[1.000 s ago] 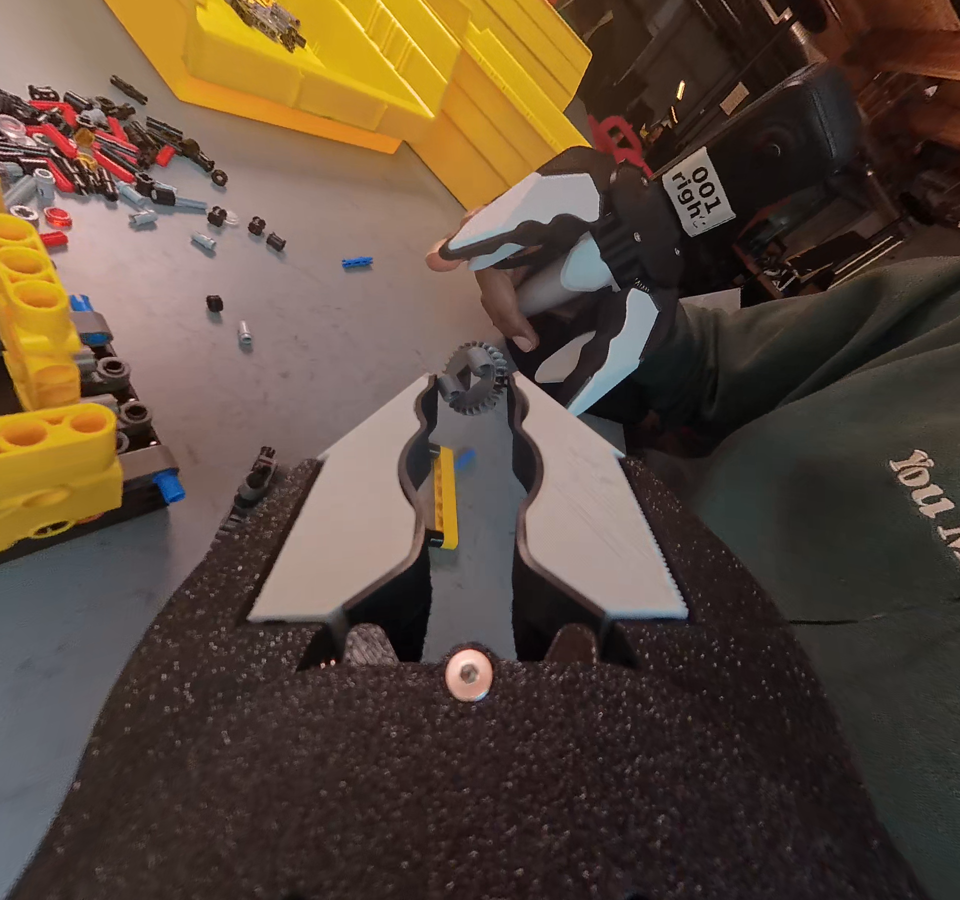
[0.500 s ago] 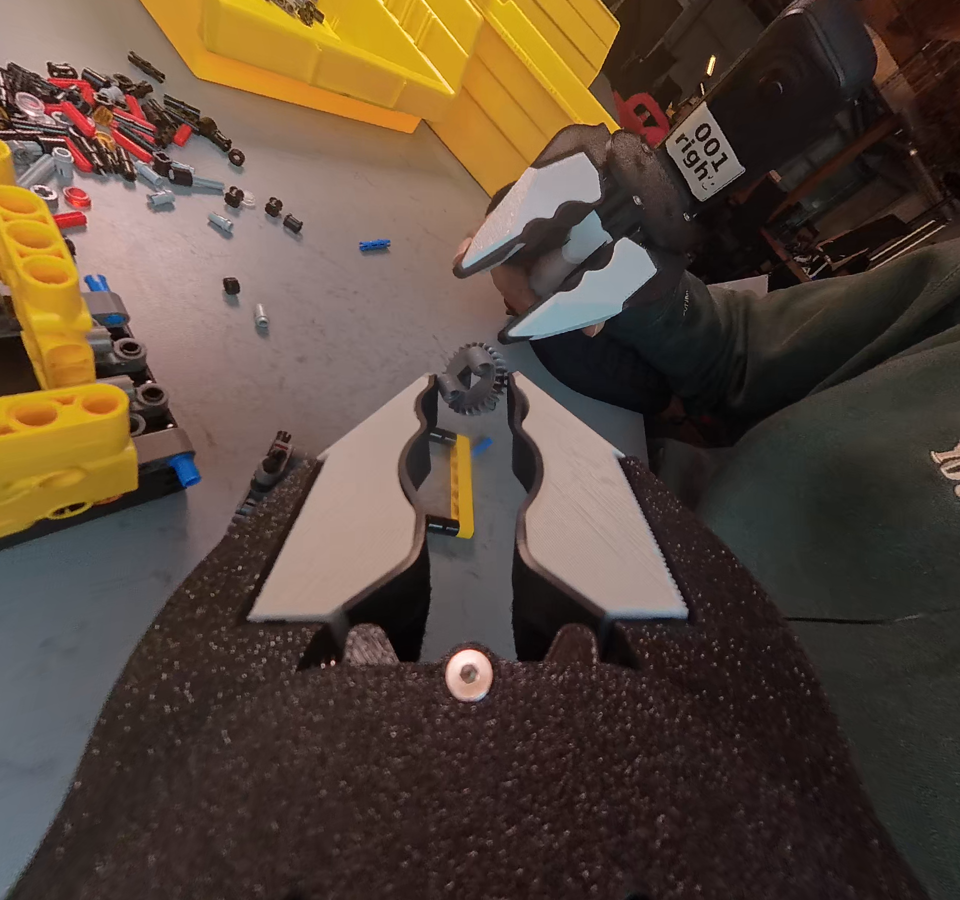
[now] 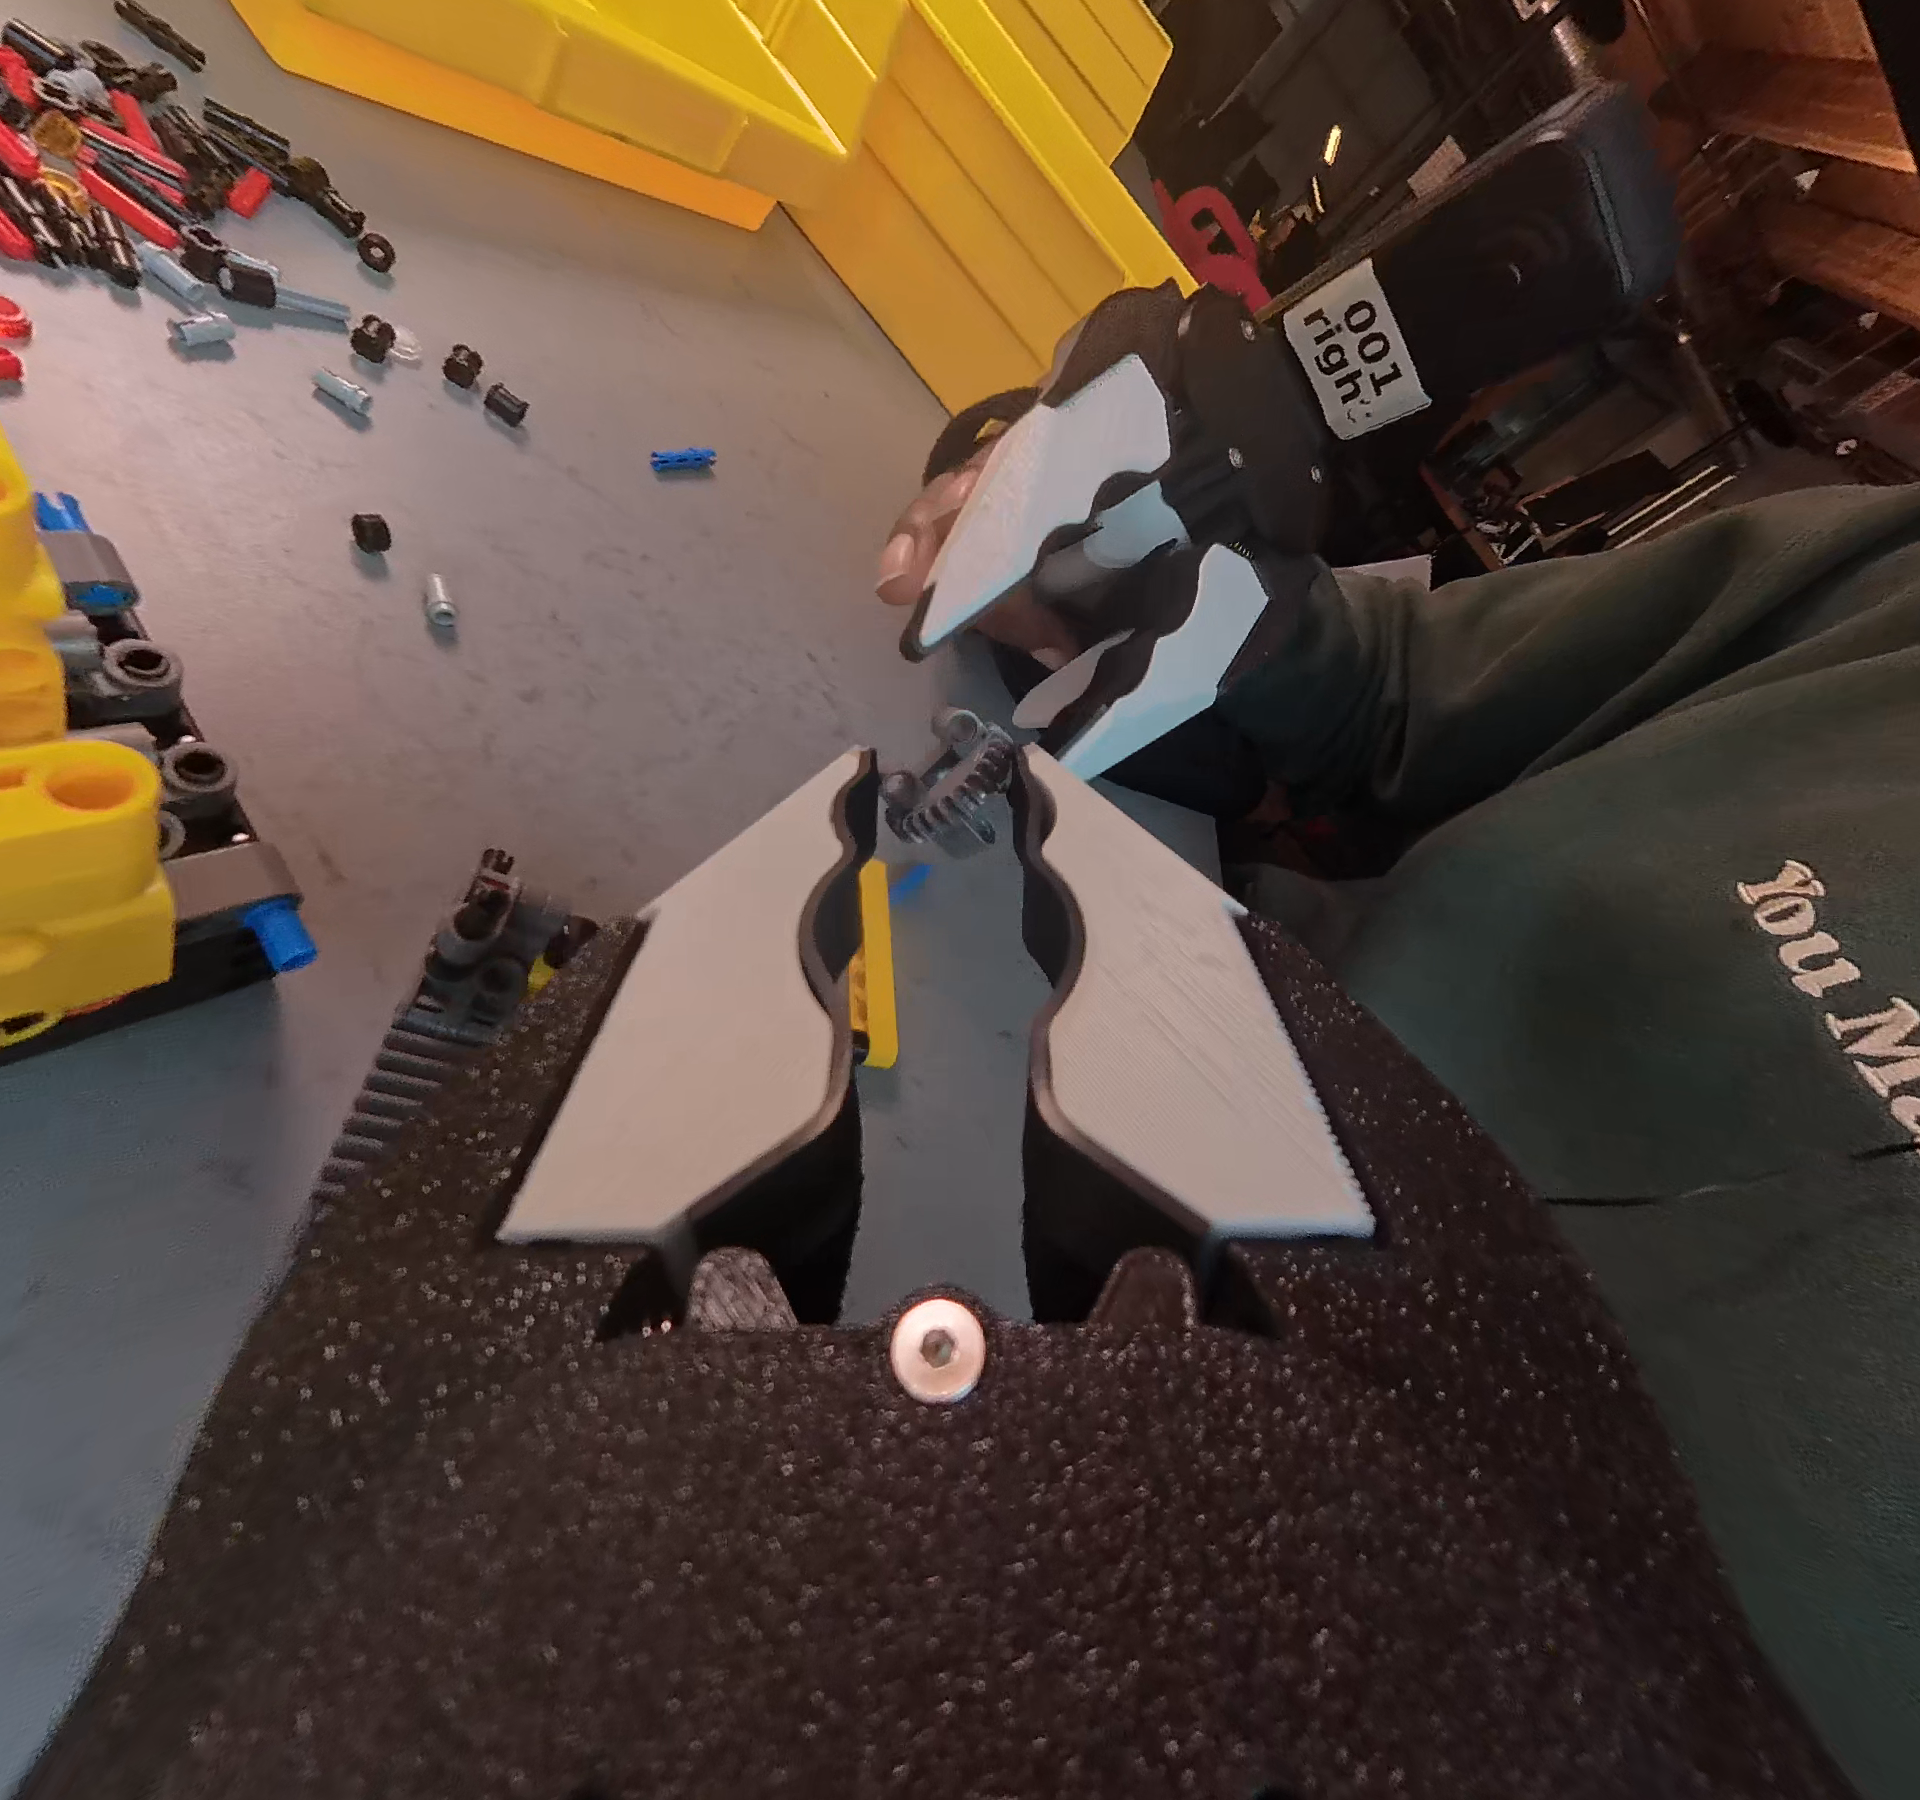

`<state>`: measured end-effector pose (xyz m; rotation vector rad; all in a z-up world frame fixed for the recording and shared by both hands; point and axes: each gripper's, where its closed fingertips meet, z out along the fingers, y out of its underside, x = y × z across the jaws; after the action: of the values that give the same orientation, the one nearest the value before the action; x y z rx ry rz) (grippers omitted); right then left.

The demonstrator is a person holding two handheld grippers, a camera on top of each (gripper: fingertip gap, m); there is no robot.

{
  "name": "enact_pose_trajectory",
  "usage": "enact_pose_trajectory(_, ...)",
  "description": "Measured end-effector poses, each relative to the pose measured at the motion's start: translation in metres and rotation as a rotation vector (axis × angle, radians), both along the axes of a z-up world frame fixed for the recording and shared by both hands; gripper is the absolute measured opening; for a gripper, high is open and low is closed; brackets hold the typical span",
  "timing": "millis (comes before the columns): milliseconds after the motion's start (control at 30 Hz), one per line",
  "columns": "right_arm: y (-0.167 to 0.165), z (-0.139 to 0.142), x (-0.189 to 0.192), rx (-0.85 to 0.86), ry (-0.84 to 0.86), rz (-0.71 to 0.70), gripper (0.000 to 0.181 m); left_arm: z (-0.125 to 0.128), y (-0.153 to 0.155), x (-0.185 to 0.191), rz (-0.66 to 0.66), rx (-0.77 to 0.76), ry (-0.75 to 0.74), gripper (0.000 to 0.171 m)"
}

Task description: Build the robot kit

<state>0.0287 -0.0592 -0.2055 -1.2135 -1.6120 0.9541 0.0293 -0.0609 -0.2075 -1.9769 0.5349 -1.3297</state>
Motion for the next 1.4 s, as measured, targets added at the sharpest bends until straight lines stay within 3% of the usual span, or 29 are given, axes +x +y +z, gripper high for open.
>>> enact_pose_trajectory(133,-0.013,-0.006,0.0,0.08,-0.016,0.062,0.03,0.002,-0.003,0.0,-0.021,-0.004,-0.013,0.023)
enact_pose_trajectory(167,-0.012,-0.009,-0.001,0.104,-0.028,0.055,0.03,0.002,-0.003,-0.001,-0.022,-0.001,-0.011,0.013)
enact_pose_trajectory(500,-0.014,-0.014,-0.003,0.14,-0.044,0.053,0.018,0.003,-0.008,0.002,-0.048,0.064,0.035,0.013)
enact_pose_trajectory(667,-0.004,0.004,-0.001,0.195,0.045,-0.002,0.017,0.023,-0.01,-0.005,-0.064,0.158,-0.023,0.03)
enact_pose_trajectory(867,-0.003,0.026,0.002,0.351,0.161,-0.034,0.017,0.024,-0.012,0.0,-0.057,0.332,0.079,0.036)
enact_pose_trajectory(1000,-0.008,0.026,0.0,0.46,0.163,-0.032,0.017,0.029,-0.017,0.004,-0.071,0.425,0.116,0.017)
enact_pose_trajectory(1400,-0.008,0.015,0.001,0.456,0.116,-0.005,0.017,0.023,-0.018,0.002,-0.083,0.515,0.221,0.015)
